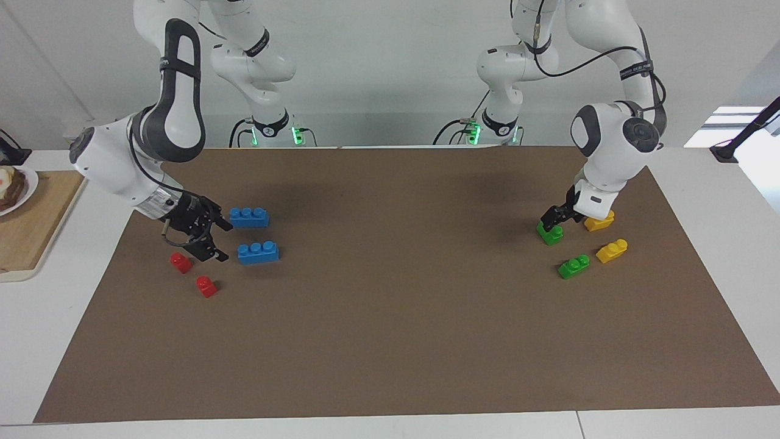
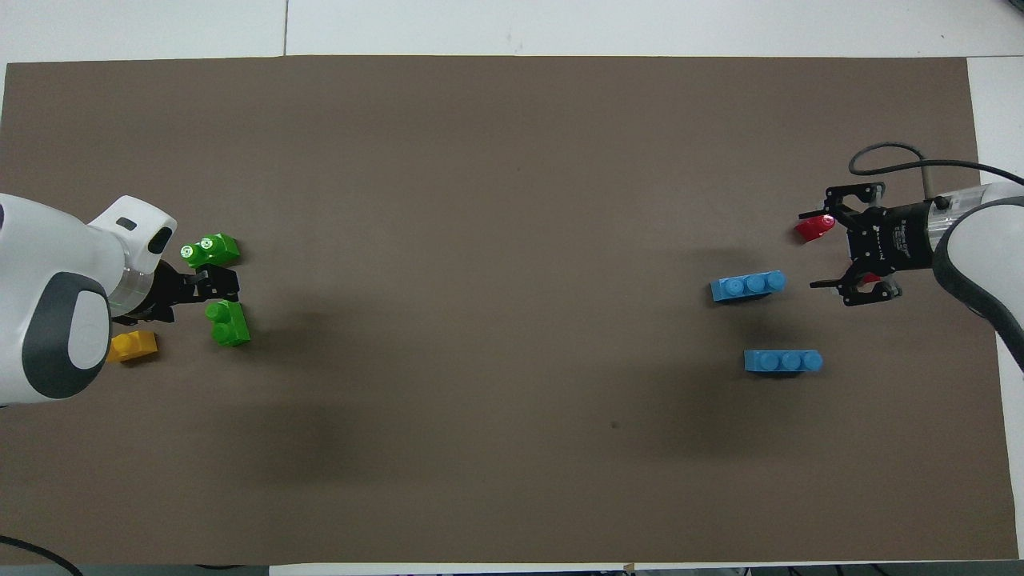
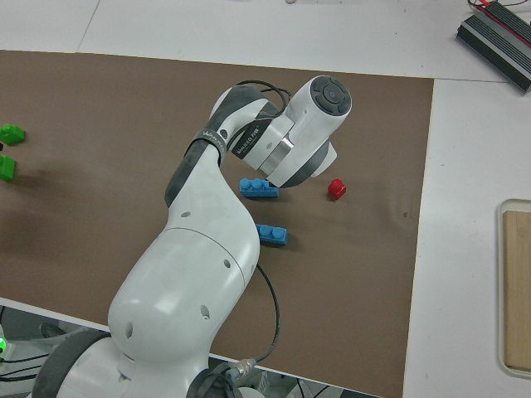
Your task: Remove green block with left arm and hold with right
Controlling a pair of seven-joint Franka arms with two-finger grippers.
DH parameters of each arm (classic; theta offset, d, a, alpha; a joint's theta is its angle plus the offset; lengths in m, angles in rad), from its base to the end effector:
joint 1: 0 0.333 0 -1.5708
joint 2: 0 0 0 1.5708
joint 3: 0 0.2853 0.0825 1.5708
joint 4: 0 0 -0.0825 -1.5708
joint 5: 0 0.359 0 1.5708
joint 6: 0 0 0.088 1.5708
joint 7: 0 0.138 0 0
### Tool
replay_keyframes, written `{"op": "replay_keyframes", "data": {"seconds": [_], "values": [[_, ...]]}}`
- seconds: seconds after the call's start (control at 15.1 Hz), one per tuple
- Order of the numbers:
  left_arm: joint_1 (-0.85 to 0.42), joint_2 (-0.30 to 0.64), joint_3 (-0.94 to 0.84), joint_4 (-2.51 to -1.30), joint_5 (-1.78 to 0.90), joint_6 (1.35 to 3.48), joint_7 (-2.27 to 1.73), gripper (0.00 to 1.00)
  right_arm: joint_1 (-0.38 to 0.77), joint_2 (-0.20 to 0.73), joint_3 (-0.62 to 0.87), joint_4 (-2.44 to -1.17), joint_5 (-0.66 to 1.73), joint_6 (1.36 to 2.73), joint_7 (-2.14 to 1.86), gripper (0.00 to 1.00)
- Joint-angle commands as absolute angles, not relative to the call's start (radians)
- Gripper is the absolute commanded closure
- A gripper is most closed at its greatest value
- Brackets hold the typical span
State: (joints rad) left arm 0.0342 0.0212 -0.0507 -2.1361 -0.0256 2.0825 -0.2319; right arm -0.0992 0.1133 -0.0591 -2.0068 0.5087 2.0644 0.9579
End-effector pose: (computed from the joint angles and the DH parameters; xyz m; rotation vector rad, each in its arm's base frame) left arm 0.5105 -0.0104 0.3424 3.1054 0.3567 -0.1205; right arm 0.5482 -0.0478 0.3559 -2.1245 1.7417 0.3041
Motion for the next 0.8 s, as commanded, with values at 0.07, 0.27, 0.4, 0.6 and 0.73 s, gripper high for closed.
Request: {"op": "replay_keyframes", "data": {"seconds": [0.07, 0.27, 0.4, 0.6, 0.73], "values": [[0.043, -0.067, -0.049, -2.079, -0.026, 1.944, -0.23, 0.0, -0.101, 0.068, -0.038, -1.899, 0.365, 1.952, 0.974, 0.0], [0.046, -0.132, -0.046, -2.036, -0.026, 1.856, -0.198, 0.0, -0.08, 0.063, -0.029, -1.774, 0.281, 1.847, 0.889, 0.0], [0.045, -0.153, -0.046, -1.999, -0.026, 1.786, -0.172, 0.0, -0.068, 0.052, -0.029, -1.718, 0.229, 1.8, 0.789, 0.0], [0.046, -0.15, -0.046, -1.901, -0.026, 1.68, -0.137, 0.0, -0.049, 0.023, -0.029, -1.695, 0.183, 1.778, 0.562, 0.0], [0.045, -0.15, -0.046, -1.858, -0.026, 1.642, -0.121, 0.0, -0.048, 0.003, -0.023, -1.687, 0.115, 1.761, 0.43, 0.0]]}}
